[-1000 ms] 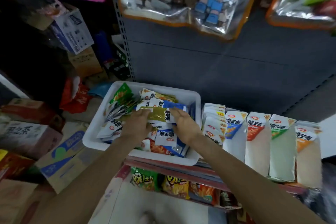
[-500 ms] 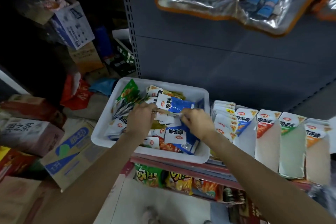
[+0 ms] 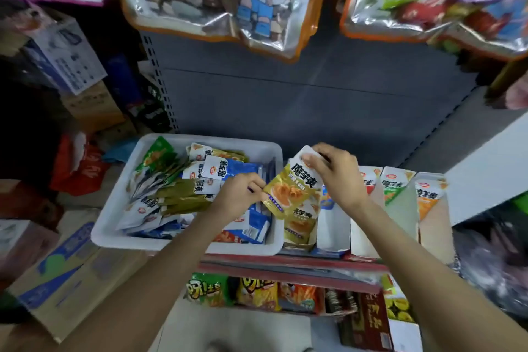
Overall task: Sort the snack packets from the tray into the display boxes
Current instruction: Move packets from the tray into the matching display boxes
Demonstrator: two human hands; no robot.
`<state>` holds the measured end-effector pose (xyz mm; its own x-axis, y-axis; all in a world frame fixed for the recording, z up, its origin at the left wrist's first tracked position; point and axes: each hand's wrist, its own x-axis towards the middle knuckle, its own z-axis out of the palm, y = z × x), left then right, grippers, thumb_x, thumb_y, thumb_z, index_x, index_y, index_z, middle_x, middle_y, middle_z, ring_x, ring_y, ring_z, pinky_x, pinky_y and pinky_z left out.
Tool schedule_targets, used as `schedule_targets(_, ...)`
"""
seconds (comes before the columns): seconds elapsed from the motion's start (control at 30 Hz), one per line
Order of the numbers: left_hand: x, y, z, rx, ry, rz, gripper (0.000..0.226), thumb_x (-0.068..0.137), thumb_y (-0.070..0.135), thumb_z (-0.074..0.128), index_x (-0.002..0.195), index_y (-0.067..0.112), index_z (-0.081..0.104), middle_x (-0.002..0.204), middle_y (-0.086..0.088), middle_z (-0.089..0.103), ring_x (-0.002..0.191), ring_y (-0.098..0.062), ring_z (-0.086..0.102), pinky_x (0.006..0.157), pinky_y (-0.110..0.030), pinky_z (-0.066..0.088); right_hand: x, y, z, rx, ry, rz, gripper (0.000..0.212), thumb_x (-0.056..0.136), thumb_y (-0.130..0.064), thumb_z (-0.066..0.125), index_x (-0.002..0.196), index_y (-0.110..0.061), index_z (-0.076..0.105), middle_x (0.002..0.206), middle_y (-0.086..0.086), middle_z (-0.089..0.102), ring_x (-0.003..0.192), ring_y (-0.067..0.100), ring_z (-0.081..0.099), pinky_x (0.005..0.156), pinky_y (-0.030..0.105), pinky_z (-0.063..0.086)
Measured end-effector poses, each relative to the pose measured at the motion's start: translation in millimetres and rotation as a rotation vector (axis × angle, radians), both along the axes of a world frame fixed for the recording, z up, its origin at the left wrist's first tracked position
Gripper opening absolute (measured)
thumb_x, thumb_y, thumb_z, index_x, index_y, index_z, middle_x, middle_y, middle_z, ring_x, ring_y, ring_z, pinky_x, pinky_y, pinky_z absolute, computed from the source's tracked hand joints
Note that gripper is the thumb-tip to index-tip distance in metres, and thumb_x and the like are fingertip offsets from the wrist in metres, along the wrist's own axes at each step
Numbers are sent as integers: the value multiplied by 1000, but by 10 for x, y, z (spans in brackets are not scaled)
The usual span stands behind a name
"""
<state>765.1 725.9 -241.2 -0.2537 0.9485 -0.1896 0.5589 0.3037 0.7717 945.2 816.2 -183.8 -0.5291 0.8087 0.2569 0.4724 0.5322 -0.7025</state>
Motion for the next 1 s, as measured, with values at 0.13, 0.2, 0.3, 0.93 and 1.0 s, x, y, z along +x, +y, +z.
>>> schedule_targets(0.13,229,47,-72,-113,16,-60,55,82,10,70,133,8,48,129,-9,54,108,-19,56,89,-25,43,224,27,-32,1,-149,12,24,91,-23,59,69,-20,50,59,-7,47,56,10,44,56,28,34)
schedule_targets(0.2,293,54,-123,-166,-34,-49,69,83,6,69,142,7,35,140,-11,47,120,-23,51,95,-27,41,286,-3,-64,21,-229,25,27,92,-25,57,68,-23,47,64,-5,49,62,17,47,57,31,34)
schedule_targets(0.3,347,41,-184,-226,-139,-75,75,82,4,70,146,12,30,143,-9,45,107,-16,56,91,-28,45,327,-54,-92,120,-359,10,23,95,-29,53,74,-19,50,74,-5,49,75,23,54,60,32,33)
schedule_targets(0.93,397,33,-240,-280,-189,6,84,78,4,73,147,17,26,142,-14,45,130,-25,45,108,-37,36,364,-160,-29,363,-653,-58,31,102,-37,32,105,-21,58,108,-4,62,96,20,60,50,26,22)
schedule_targets(1.0,396,29,-237,-275,-185,2,82,80,4,71,147,18,27,141,-12,47,129,-24,46,108,-37,35,380,-138,-46,363,-631,-55,31,101,-36,33,107,-20,60,107,-2,63,95,22,60,52,27,24)
